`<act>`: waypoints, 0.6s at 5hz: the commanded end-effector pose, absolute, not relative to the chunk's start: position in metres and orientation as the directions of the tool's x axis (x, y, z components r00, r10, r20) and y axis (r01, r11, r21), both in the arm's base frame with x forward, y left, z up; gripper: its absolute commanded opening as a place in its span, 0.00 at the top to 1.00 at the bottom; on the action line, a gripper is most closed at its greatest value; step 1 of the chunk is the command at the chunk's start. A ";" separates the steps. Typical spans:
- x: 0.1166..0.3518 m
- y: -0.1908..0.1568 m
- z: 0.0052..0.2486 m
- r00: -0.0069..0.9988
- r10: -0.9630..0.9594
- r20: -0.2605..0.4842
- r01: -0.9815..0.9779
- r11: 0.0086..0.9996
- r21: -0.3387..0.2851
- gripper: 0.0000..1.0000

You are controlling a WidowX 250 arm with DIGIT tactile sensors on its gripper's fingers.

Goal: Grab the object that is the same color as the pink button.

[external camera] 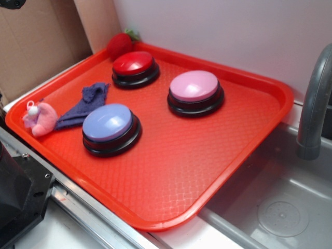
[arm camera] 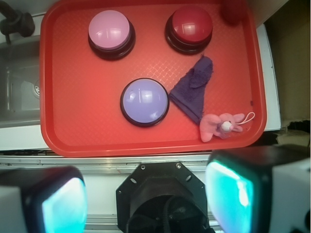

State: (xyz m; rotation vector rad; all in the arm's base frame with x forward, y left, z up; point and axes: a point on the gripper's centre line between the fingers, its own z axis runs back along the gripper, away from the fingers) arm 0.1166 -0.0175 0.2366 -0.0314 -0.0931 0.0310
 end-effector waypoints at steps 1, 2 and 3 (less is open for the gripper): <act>0.117 -0.017 0.237 0.995 0.032 0.092 -0.029 0.999 -0.033 0.00; 0.121 0.006 0.226 0.956 0.280 0.089 -0.276 0.960 -0.055 0.00; 0.129 0.027 0.213 0.892 0.447 0.072 -0.444 0.894 -0.056 0.00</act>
